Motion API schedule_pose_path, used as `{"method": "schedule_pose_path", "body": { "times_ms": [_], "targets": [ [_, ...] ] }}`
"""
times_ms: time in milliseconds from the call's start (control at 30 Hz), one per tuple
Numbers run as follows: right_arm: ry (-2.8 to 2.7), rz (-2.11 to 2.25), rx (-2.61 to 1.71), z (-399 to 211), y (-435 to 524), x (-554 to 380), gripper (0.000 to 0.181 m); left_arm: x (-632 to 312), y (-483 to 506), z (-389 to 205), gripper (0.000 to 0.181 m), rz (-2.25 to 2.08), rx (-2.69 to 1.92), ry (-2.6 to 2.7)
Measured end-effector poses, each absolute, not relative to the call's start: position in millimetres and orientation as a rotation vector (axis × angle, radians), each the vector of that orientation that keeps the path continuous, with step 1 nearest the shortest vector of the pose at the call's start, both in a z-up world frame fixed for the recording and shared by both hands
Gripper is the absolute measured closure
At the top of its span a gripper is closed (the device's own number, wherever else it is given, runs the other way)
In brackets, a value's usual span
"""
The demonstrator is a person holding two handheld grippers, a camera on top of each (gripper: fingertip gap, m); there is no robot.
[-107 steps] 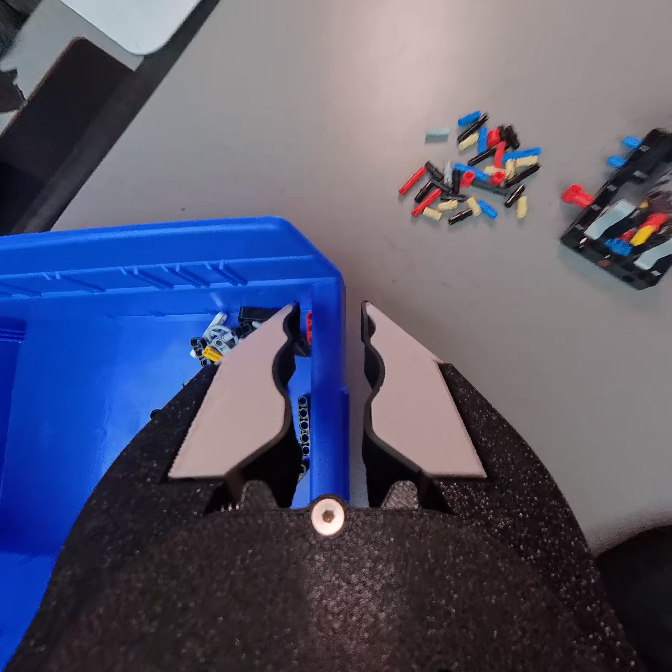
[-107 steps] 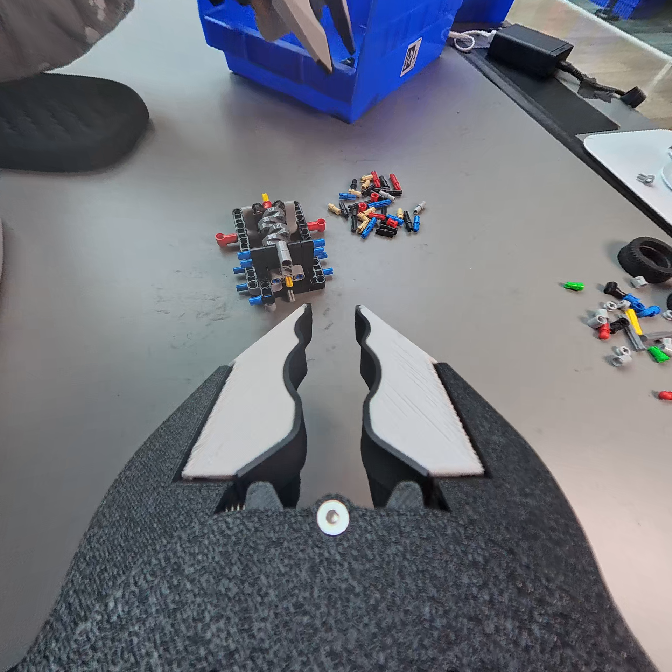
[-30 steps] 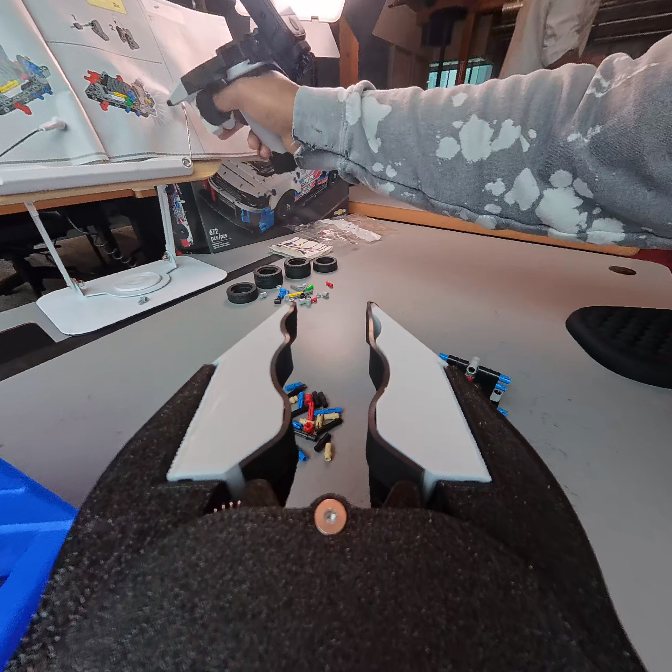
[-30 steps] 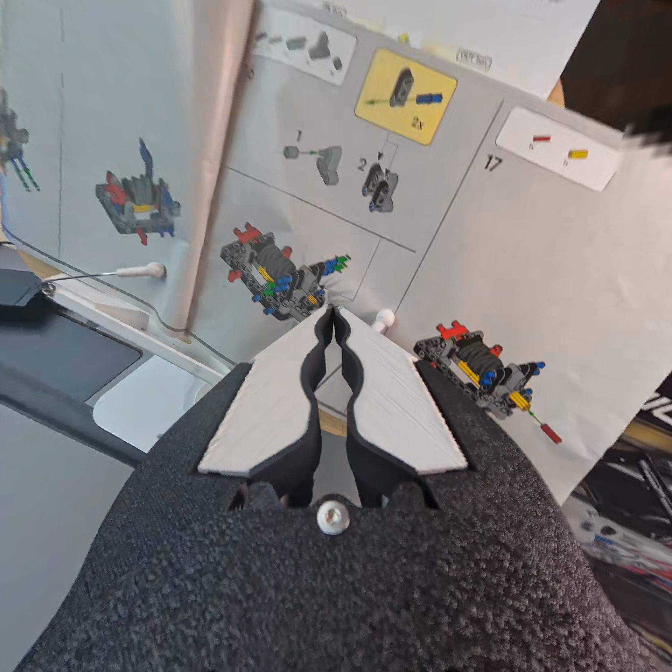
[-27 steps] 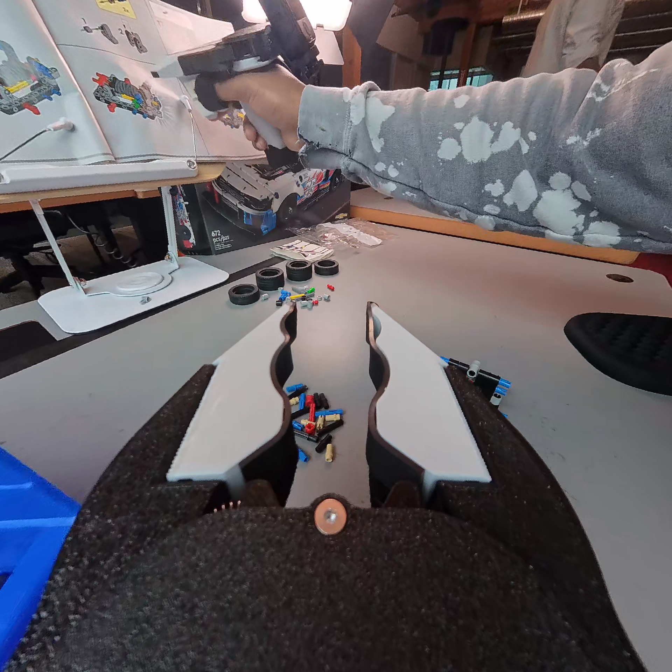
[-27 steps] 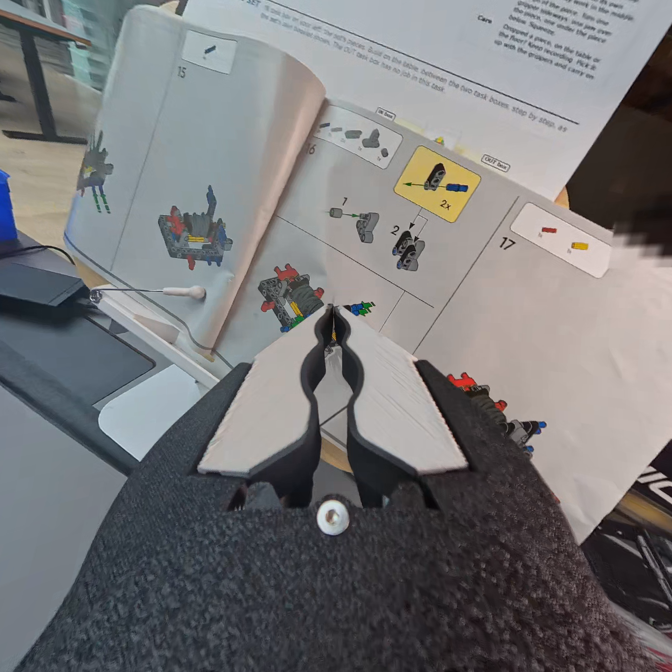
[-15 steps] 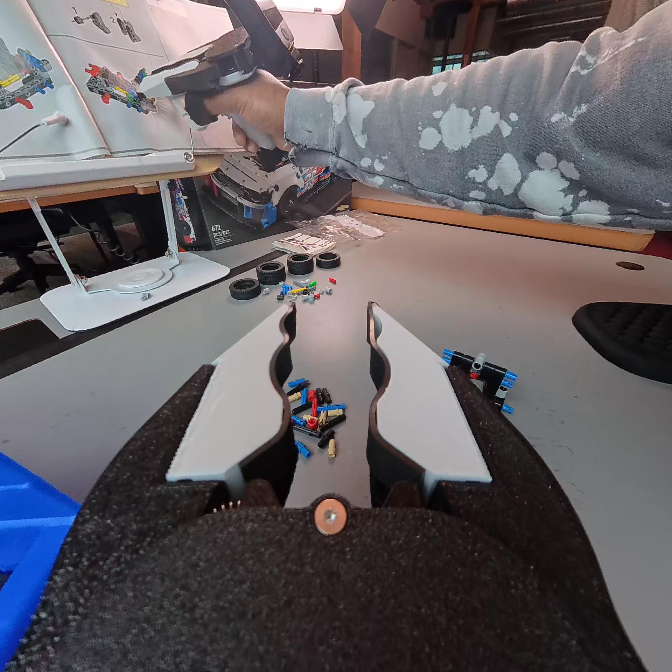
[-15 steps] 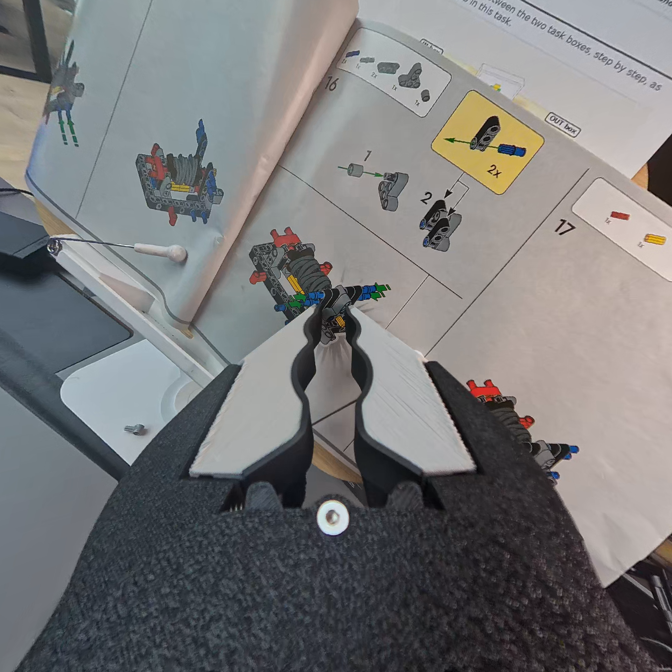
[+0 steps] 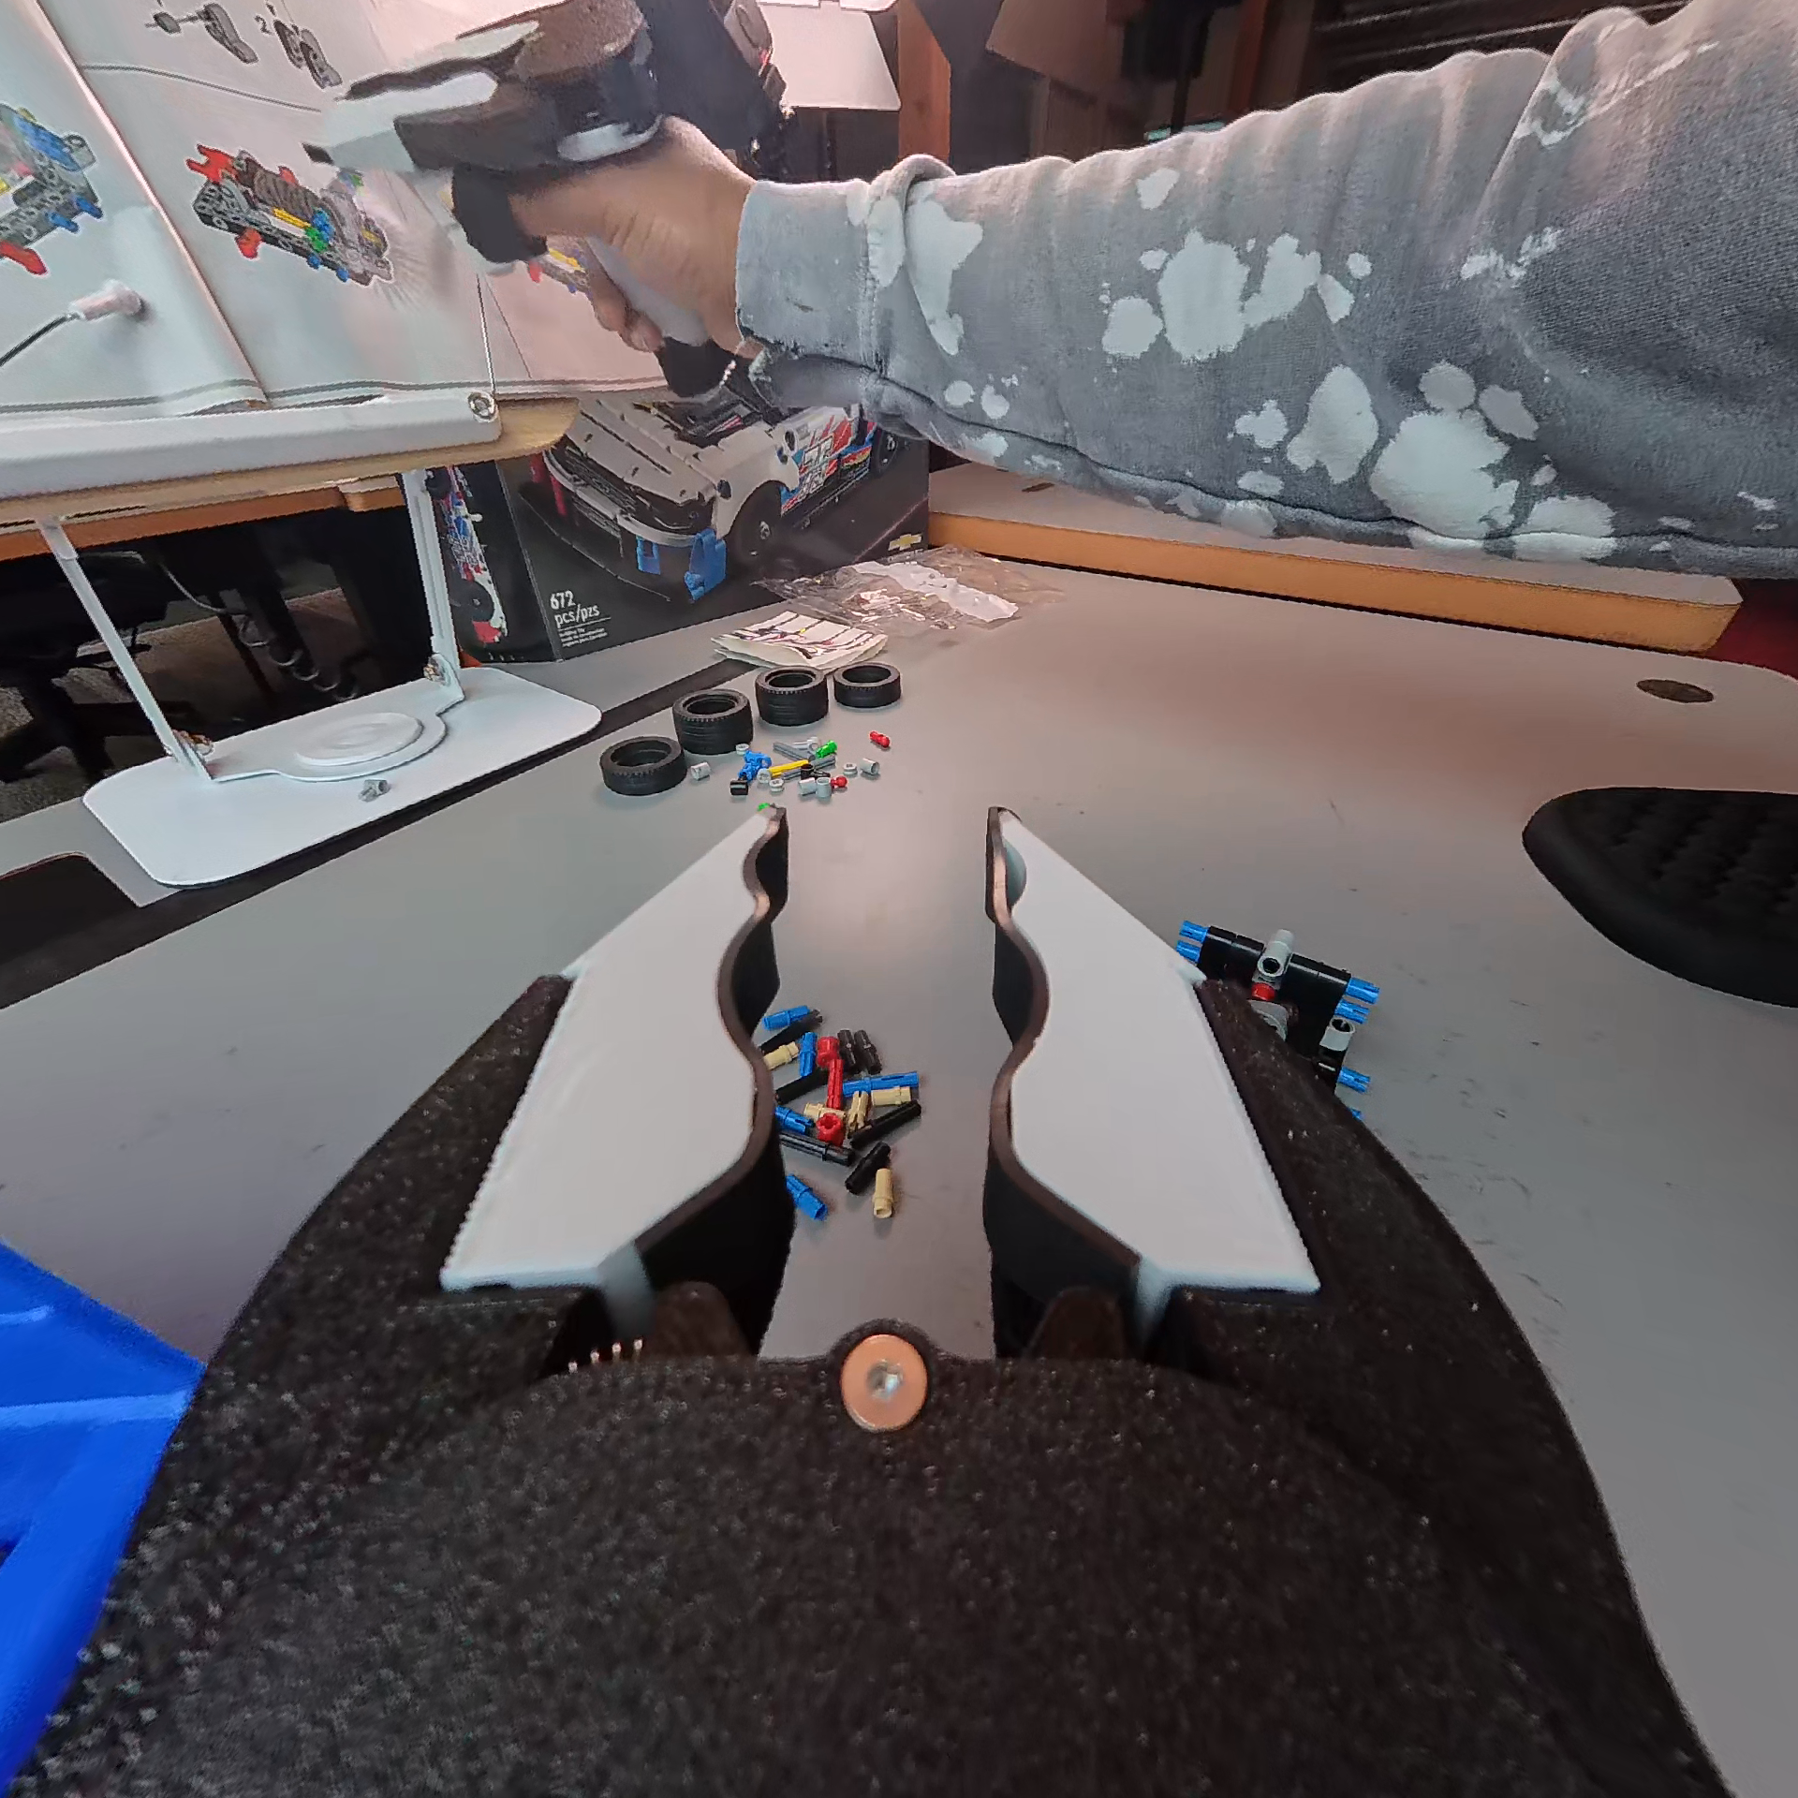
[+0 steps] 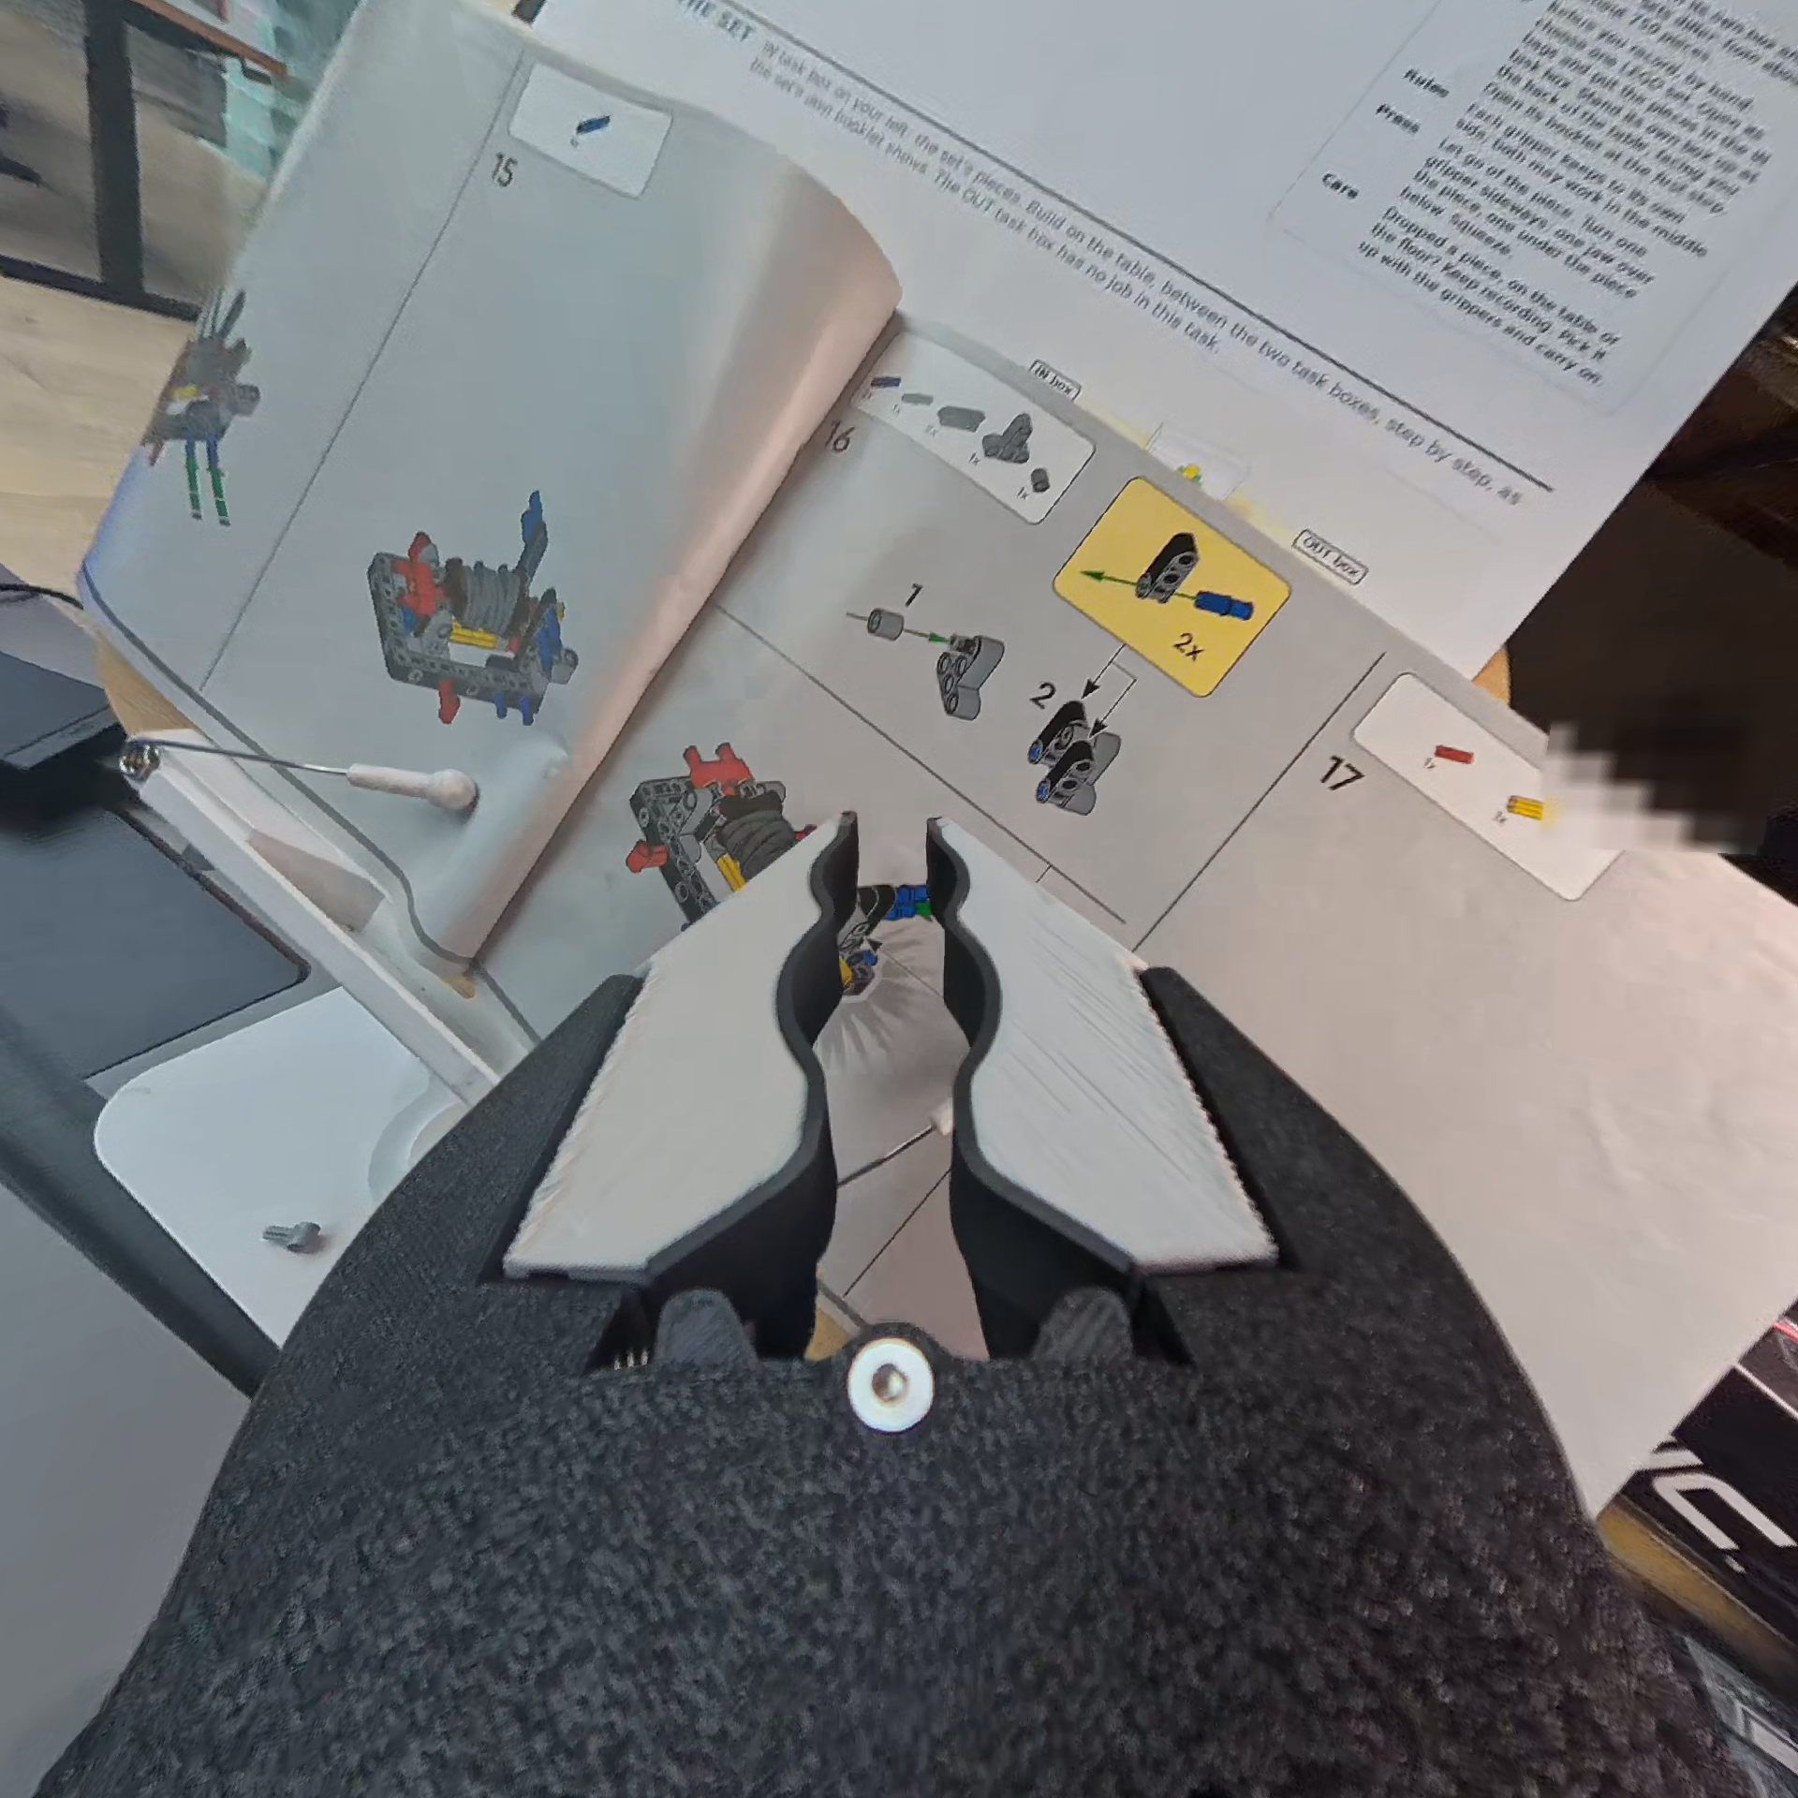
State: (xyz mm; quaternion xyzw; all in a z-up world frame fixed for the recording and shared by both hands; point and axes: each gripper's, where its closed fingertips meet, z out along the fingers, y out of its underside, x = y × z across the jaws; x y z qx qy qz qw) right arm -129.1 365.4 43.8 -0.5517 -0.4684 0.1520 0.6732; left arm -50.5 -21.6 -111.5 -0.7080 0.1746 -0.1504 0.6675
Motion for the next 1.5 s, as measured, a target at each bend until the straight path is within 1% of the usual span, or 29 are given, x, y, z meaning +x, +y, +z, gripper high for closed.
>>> {"method": "schedule_pose_path", "body": {
  "times_ms": [33,167,333,467,600,767,1067,1233,1367,1500],
  "targets": [
    [-1.042,0.348,-1.251,49.8,368.4,-129.3,0.167,-50.3,-21.4,-111.8,0.141,-0.340,-1.598,0.394],
    [-1.025,0.313,-1.296,61.2,384.7,-129.1,0.160,-48.7,-20.7,-114.1,0.140,-0.335,-1.606,0.406],
    [-1.028,0.300,-1.298,60.5,390.0,-129.5,0.159,-49.9,-20.8,-114.4,0.139,-0.327,-1.606,0.409],
    [-1.042,0.317,-1.295,58.4,384.8,-129.5,0.155,-49.3,-20.5,-115.4,0.139,-0.331,-1.610,0.412],
    [-1.069,0.420,-1.247,44.4,358.2,-131.3,0.156,-47.4,-20.8,-116.7,0.139,-0.332,-1.615,0.425],
    [-1.136,0.351,-1.289,3.6,353.7,-133.1,0.156,-44.1,-19.9,-120.5,0.139,-0.330,-1.628,0.445],
    [-1.124,0.391,-1.291,1.4,348.6,-131.1,0.157,-41.1,-20.9,-124.7,0.139,-0.294,-1.638,0.488],
    [-1.129,0.703,-1.228,0.4,274.4,-118.8,0.159,-39.9,-22.1,-124.5,0.139,-0.298,-1.637,0.497],
    [-1.236,0.963,-1.210,-27.3,181.2,-86.9,0.165,-34.1,-26.7,-124.8,0.138,-0.330,-1.641,0.535],
    [-1.369,1.106,-1.233,-55.9,93.7,-33.7,0.168,-21.6,-35.9,-127.5,0.137,-0.422,-1.657,0.607]
  ]
}}
